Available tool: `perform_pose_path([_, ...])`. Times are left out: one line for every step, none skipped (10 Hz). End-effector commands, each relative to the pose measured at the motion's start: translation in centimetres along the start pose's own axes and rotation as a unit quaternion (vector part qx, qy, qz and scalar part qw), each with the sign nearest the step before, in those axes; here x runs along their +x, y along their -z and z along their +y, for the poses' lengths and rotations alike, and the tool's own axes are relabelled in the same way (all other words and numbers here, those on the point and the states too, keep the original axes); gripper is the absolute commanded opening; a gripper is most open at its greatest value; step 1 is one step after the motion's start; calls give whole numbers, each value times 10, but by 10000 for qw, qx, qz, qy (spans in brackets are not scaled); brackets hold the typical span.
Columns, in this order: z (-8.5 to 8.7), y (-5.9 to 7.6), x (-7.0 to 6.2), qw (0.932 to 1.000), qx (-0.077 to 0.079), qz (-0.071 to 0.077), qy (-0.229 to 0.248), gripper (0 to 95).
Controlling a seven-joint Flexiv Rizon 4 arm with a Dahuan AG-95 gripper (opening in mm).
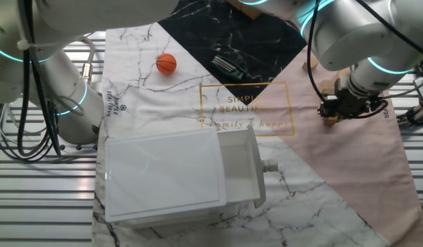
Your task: Stack the blocks into a pyramid shape
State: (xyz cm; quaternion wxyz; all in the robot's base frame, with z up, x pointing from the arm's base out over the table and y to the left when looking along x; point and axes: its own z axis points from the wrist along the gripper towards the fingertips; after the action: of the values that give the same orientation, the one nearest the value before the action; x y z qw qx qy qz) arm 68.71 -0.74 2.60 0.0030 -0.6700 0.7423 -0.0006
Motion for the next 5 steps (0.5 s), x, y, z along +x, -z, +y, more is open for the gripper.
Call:
perform_pose_path([0,0,0,10000,14,-8,35,0])
perform_pose_path([0,0,0,10000,15,-17,58,0])
perform_pose_path([-1,0,-1,9999,13,-29,109,0])
perform_pose_path([-1,1,-1,9999,15,-32,120,0])
perform_pose_path([-1,1,-2,9999,14,-30,122,0])
